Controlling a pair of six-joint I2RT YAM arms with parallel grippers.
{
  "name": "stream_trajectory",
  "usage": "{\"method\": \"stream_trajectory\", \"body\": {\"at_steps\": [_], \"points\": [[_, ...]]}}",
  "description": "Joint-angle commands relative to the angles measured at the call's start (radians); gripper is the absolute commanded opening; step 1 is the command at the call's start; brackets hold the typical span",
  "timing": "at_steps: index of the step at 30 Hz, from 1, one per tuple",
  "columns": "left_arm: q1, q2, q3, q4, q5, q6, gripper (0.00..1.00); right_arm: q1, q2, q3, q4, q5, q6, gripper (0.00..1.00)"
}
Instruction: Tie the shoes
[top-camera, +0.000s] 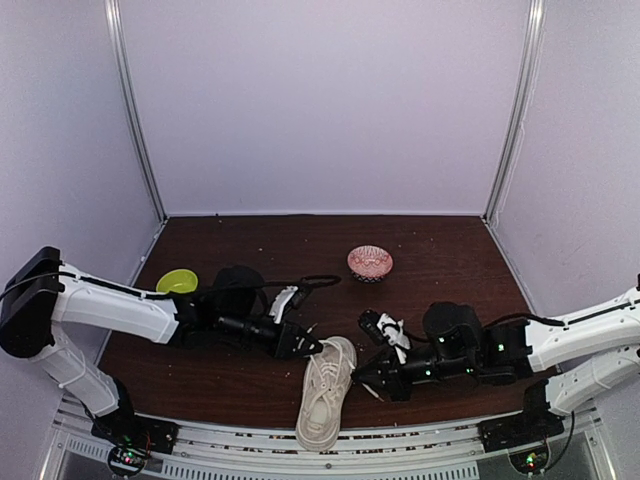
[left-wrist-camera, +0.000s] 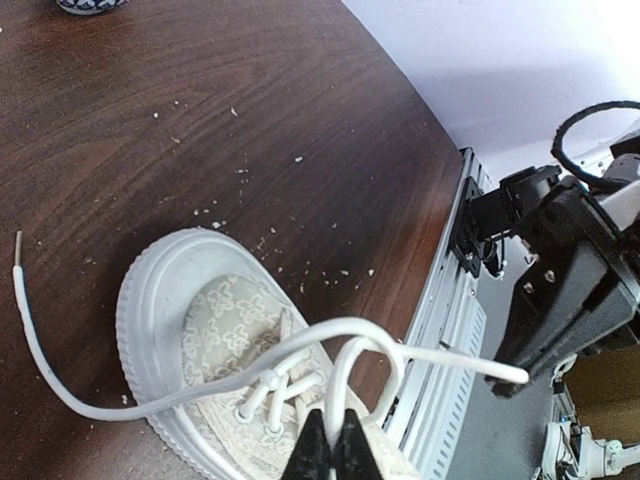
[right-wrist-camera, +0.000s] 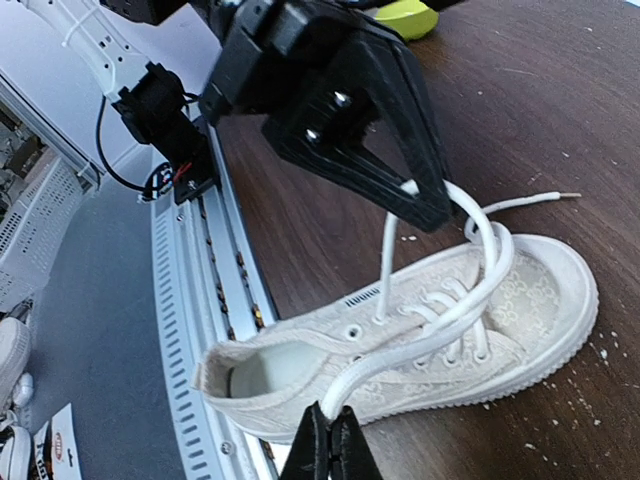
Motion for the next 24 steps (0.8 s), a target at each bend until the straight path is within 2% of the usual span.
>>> {"method": "stream_trajectory", "body": {"at_steps": [1,4,12,18,24], "points": [[-0.004,-0.031,-0.017,0.069,0.006,-0.004,0.03,0.034,0.032,0.049,0.084,0.044,0.068,0.0],[-0.004,-0.035,-0.021,0.073,0.008,-0.006,0.03,0.037,0.08,0.066,0.134,0.059,0.091,0.0],[-0.004,-0.053,-0.036,0.08,0.008,-0.008,0.03,0.038,0.254,0.151,0.101,0.139,0.151,0.0],[-0.004,-0.08,-0.061,0.092,0.007,-0.01,0.03,0.038,0.299,0.172,0.068,0.231,0.21,0.0],[-0.008,-0.081,-0.064,0.119,0.029,-0.009,0.04,0.037,0.333,0.174,0.089,0.234,0.226,0.0]]}}
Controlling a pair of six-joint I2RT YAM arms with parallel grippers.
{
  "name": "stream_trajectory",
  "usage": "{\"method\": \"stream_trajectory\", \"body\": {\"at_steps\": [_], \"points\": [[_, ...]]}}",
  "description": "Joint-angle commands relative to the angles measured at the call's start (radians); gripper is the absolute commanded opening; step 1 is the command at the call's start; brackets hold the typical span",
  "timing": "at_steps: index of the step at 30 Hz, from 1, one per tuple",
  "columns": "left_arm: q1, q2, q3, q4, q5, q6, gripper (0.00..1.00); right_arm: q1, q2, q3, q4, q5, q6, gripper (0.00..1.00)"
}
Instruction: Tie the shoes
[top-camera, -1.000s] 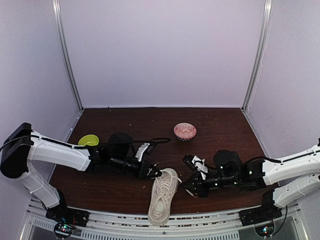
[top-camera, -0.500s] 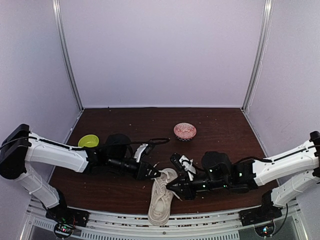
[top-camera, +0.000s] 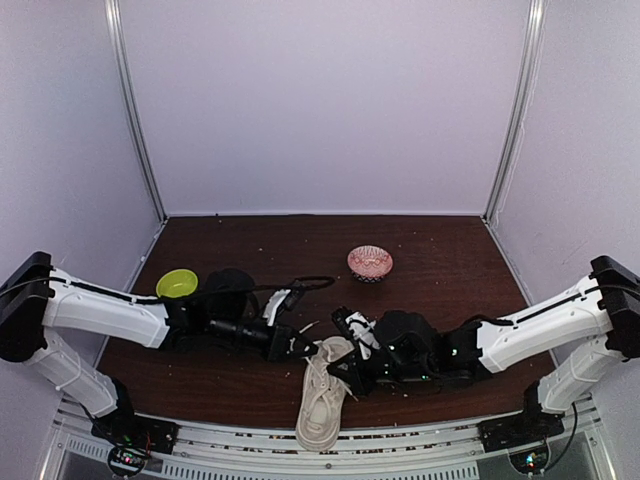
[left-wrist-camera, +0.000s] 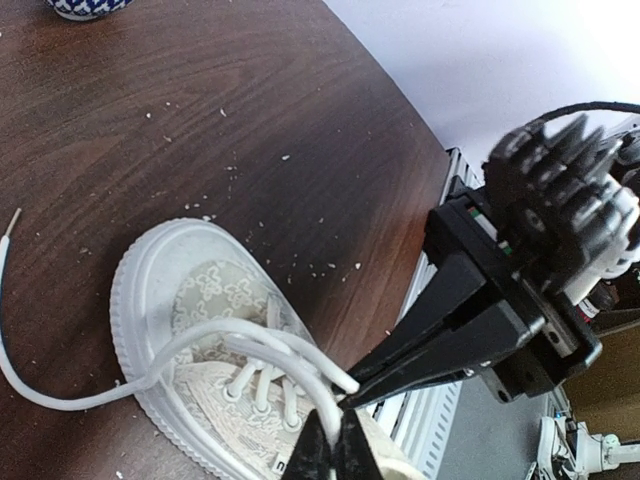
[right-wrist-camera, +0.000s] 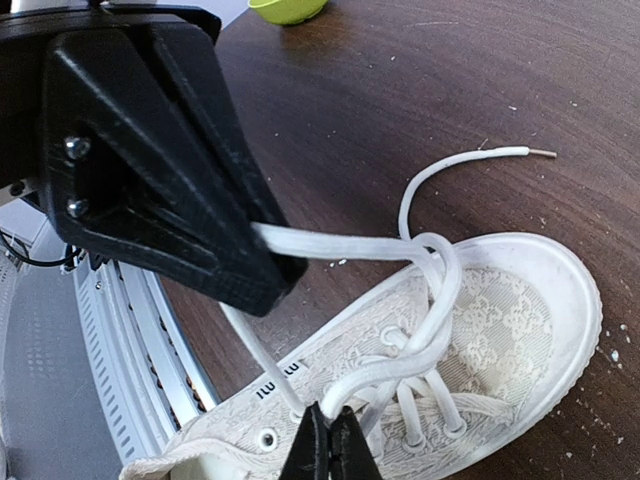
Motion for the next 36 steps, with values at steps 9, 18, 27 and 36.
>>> {"method": "stream_trajectory", "body": {"at_steps": [9,18,27,36], "points": [[-0.026,0.001,0.017,0.096,0.05,0.005,0.11,0.004,0.049,0.038,0.022,0.033,0.041,0.0],[-0.03,-0.077,-0.01,0.042,0.001,0.025,0.37,0.004,0.057,0.022,0.066,0.028,0.055,0.0],[-0.022,-0.195,-0.086,-0.062,-0.145,-0.006,0.57,0.004,0.042,0.013,0.057,0.017,0.055,0.0],[0.013,-0.28,-0.226,-0.041,-0.238,-0.097,0.53,0.003,0.004,0.0,0.039,0.039,0.056,0.0]]}}
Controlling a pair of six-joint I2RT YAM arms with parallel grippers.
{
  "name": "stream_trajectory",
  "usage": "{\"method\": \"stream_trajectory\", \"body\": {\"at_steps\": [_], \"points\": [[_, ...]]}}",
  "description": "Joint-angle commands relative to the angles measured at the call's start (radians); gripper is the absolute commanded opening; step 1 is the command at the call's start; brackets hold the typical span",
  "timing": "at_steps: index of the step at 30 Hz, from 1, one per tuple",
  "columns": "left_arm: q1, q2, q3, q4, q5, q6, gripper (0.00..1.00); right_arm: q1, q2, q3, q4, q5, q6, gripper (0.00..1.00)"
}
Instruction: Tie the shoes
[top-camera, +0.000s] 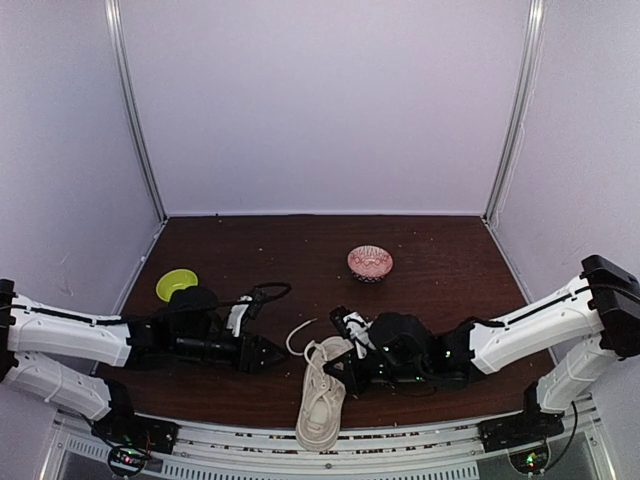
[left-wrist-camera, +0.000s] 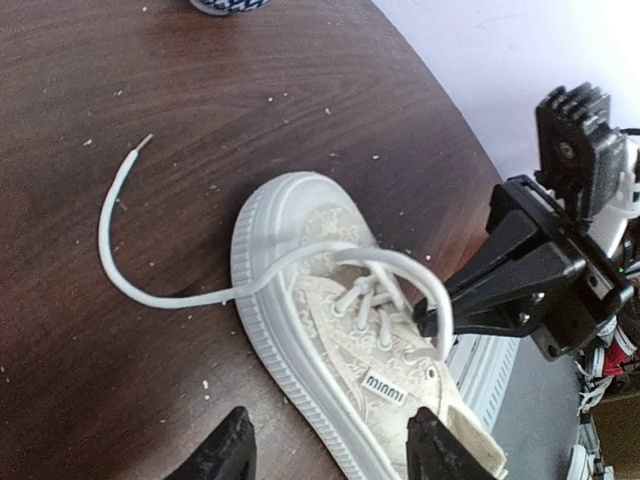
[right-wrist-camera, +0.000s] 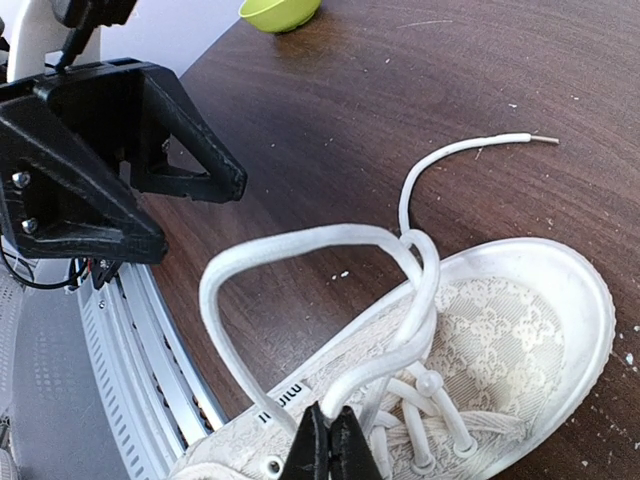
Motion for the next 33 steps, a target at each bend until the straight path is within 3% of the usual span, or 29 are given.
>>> {"method": "stream_trajectory", "body": {"at_steps": [1,7,16,25,33], "points": [[0.009,0.007,-0.017,0.024,-0.042,-0.056,0.52,0.004,-0.048,-0.011,-0.007,0.026,-0.001,0.0],[-0.02,0.111,-0.001,0.071,0.009,-0.066,0.41,0.004,-0.058,-0.009,-0.005,0.036,-0.022,0.0],[-0.079,0.22,0.036,0.221,0.039,-0.076,0.37,0.004,-0.048,-0.007,0.016,0.015,-0.017,0.0],[-0.079,0.27,0.108,0.214,0.042,-0.045,0.35,0.004,-0.03,-0.024,0.05,-0.026,0.001,0.0],[-0.079,0.299,0.142,0.121,-0.001,-0.018,0.28,0.003,-0.045,-0.031,0.053,-0.013,0.003,0.0]]}}
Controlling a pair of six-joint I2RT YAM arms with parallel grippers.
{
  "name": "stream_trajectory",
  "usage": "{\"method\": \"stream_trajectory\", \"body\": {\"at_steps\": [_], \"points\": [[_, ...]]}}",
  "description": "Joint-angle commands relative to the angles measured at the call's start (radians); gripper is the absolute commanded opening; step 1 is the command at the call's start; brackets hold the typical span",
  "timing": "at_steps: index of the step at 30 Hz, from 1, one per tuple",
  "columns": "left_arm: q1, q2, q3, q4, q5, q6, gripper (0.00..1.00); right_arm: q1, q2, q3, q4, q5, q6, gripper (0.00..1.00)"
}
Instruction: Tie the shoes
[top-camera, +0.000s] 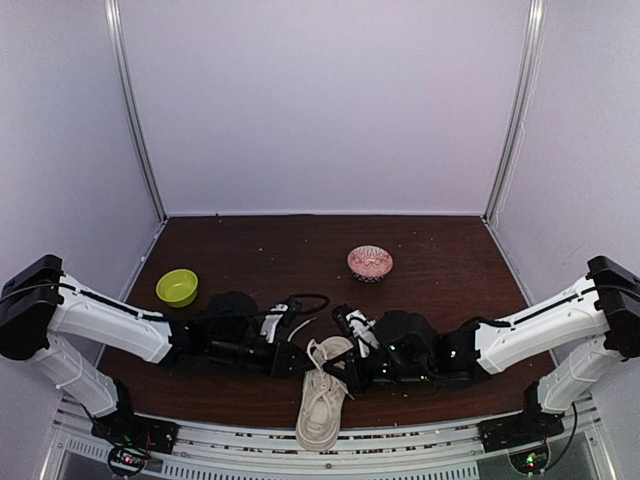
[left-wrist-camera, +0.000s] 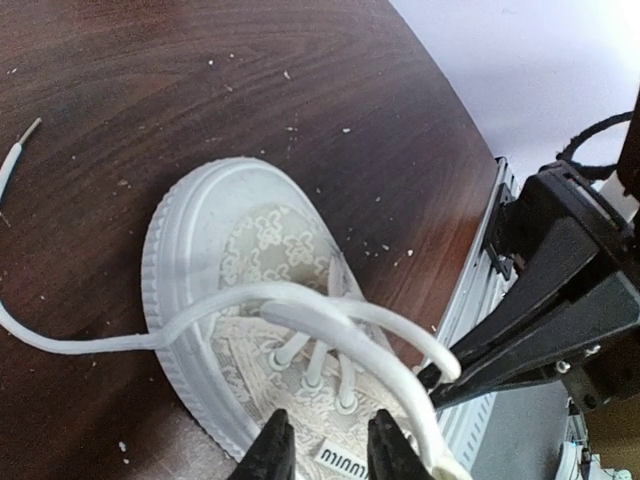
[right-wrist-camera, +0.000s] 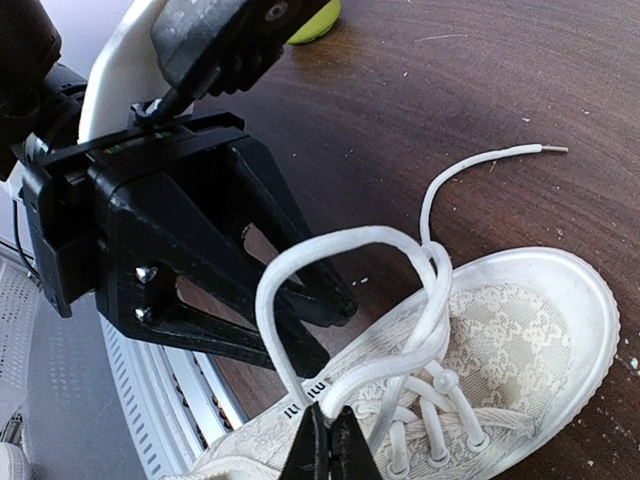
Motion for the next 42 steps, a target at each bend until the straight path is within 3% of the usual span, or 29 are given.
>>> {"method": "stream_trajectory", "body": {"at_steps": [1,10,22,35,42], "points": [[-0.001,0.005,0.025,-0.038,-0.039,0.03,0.28,0.003,-0.014,-0.011,0.026,0.007,0.002,0.0],[0.0,0.051,0.037,0.13,0.034,0.012,0.29,0.003,-0.003,-0.017,0.023,-0.017,-0.017,0.0],[0.0,0.091,0.054,0.229,0.07,-0.032,0.31,0.005,0.021,-0.038,0.048,-0.044,-0.023,0.0],[0.0,0.116,0.09,0.219,0.087,-0.032,0.35,0.016,0.018,-0.04,0.05,-0.047,-0.042,0.0],[0.0,0.147,0.107,0.204,0.125,-0.048,0.3,0.019,0.018,-0.03,0.038,-0.017,-0.057,0.0]]}}
